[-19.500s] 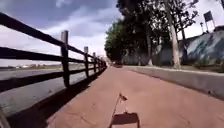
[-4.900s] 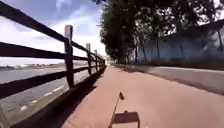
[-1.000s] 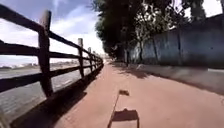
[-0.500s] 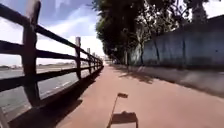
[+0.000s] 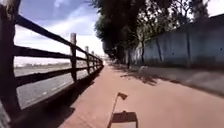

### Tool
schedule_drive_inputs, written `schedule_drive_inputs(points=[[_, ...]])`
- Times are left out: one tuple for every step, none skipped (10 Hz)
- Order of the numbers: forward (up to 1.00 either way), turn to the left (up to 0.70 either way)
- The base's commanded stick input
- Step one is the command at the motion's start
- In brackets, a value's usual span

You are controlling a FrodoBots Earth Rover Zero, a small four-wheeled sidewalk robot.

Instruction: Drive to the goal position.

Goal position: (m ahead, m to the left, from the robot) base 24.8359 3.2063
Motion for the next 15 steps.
schedule_drive_inputs(points=[[0.7,-0.08],[0.7,-0.08],[0.7,-0.08],[0.7,-0.08],[0.7,-0.08],[0.7,-0.08],[0.7,-0.08],[0.7,-0.08],[0.7,-0.08],[0.7,-0.08],[0.7,-0.08],[0.7,-0.08],[0.7,-0.08],[0.7,-0.08],[0.7,-0.08]])
